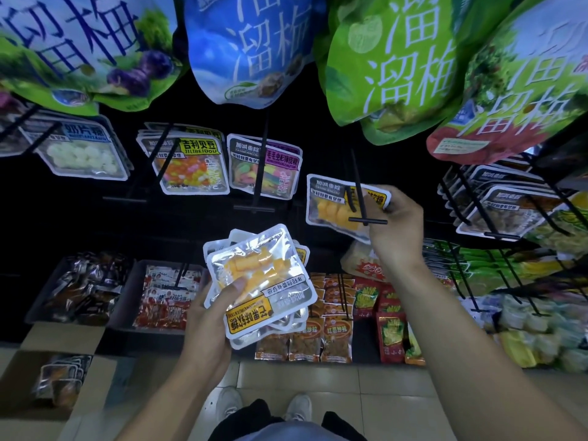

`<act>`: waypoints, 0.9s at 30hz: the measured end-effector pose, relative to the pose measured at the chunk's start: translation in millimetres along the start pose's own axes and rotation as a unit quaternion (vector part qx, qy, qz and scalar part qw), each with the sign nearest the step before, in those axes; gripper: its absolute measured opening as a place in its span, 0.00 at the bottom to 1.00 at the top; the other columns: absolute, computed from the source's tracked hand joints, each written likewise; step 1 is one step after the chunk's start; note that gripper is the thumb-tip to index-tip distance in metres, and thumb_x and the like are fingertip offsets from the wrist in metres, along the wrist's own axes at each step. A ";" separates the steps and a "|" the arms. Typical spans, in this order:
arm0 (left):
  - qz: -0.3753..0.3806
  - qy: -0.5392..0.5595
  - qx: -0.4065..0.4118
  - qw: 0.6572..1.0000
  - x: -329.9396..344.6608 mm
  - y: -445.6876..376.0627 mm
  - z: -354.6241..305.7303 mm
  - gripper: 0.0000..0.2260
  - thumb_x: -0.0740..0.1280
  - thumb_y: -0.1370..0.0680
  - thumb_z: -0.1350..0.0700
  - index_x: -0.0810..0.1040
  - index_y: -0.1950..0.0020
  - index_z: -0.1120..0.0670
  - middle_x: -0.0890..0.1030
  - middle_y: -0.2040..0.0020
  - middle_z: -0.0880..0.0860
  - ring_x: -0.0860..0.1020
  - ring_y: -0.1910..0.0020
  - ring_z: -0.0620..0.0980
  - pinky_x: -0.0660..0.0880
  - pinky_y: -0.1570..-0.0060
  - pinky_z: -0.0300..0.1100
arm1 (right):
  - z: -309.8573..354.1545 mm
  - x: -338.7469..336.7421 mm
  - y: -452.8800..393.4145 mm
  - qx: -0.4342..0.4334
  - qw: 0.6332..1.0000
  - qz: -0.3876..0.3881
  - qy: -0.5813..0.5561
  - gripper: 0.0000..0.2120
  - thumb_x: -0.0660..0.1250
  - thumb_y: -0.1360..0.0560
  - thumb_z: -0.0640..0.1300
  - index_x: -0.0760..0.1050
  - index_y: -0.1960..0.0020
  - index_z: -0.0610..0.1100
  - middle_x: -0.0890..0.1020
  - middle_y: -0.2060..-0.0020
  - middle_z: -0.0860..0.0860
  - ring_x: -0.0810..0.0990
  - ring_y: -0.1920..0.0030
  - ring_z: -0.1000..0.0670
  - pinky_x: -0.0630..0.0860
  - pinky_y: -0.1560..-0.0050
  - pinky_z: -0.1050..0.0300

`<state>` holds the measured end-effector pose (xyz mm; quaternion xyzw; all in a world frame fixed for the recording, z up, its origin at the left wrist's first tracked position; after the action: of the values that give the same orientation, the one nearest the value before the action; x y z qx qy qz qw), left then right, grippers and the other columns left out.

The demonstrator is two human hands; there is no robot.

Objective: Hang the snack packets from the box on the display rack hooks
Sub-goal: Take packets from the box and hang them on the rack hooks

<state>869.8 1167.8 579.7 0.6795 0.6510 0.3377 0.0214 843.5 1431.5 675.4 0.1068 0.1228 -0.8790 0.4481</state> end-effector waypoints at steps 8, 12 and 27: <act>-0.005 -0.004 -0.004 1.000 0.6 8.3 0.6 0.23 0.73 0.29 0.55 0.80 0.35 0.57 0.86 0.43 0.60 0.85 0.45 0.64 0.85 0.56 0.55 | -22.7 17.6 -53.9 0.010 0.999 -0.053 0.005 0.04 0.73 0.22 0.47 0.80 0.54 0.54 0.84 0.58 0.55 0.85 0.55 0.52 0.82 0.49 0.46; -0.009 -0.024 0.000 1.000 1.4 9.9 -0.8 0.22 0.74 0.30 0.55 0.82 0.36 0.57 0.86 0.43 0.60 0.85 0.45 0.64 0.81 0.44 0.60 | -23.4 6.4 -12.7 0.024 0.989 -0.120 -0.081 0.08 0.75 0.23 0.44 0.76 0.49 0.46 0.80 0.56 0.52 0.79 0.60 0.63 0.75 0.50 0.58; -0.002 -0.061 0.006 0.998 4.3 12.7 -4.4 0.23 0.74 0.33 0.49 0.82 0.40 0.55 0.88 0.50 0.57 0.88 0.53 0.57 0.84 0.58 0.49 | -11.3 36.2 93.0 0.161 0.969 0.184 -0.033 0.10 0.74 0.24 0.50 0.78 0.57 0.45 0.87 0.56 0.47 0.85 0.49 0.46 0.79 0.39 0.39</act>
<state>878.3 1167.9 590.9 0.6975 0.6519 0.2917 0.0580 899.3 1354.6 642.7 0.1688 -0.0566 -0.7926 0.5832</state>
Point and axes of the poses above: each hand's wrist, its own y-axis away from the middle knuckle, its own x-axis out of the palm, z = x × y, the point moved 3 cm from there along -y, towards the middle knuckle
